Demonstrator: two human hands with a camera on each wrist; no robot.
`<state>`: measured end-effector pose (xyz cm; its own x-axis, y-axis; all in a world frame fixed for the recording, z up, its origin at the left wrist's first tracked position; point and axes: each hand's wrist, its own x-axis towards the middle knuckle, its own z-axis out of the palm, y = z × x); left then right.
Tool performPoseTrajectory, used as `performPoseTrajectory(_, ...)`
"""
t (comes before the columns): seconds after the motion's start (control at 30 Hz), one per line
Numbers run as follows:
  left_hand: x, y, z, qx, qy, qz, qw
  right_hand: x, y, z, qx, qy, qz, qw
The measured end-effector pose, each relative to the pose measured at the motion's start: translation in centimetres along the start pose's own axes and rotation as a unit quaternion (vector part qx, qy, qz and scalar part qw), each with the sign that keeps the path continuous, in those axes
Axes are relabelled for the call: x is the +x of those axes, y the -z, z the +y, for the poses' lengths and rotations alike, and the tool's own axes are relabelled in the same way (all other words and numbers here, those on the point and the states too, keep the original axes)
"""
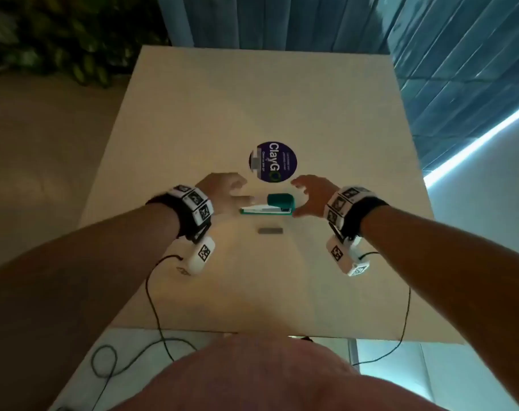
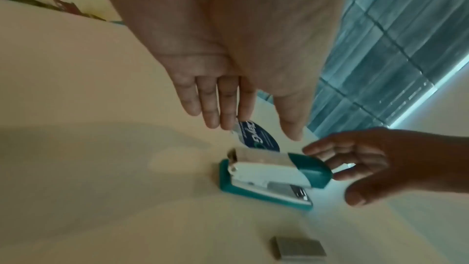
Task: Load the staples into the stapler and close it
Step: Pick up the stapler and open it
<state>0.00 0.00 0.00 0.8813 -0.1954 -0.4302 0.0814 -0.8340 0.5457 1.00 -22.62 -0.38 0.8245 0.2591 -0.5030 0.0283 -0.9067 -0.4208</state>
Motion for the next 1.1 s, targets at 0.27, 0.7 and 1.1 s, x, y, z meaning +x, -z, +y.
performPoseTrajectory(0.27, 2.0, -3.6, 3.4, 0.121, -0.091, -0.037, 0.988, 1.7, -2.6, -0.5, -0.034, -0.024, 0.026, 0.999)
performPoseTrajectory(0.7, 2.9, -3.5, 4.4, 0.161, -0.154, -0.011, 0.975, 2.4, -2.5, -0.5, -0.016, -0.019, 0.028, 0.999)
performPoseTrajectory(1.1, -1.7, 2.5, -4.3, -0.048, -0.147, 0.122, 0.98, 2.0, -3.0, 0.1, 0.036, -0.005, 0.046, 0.998)
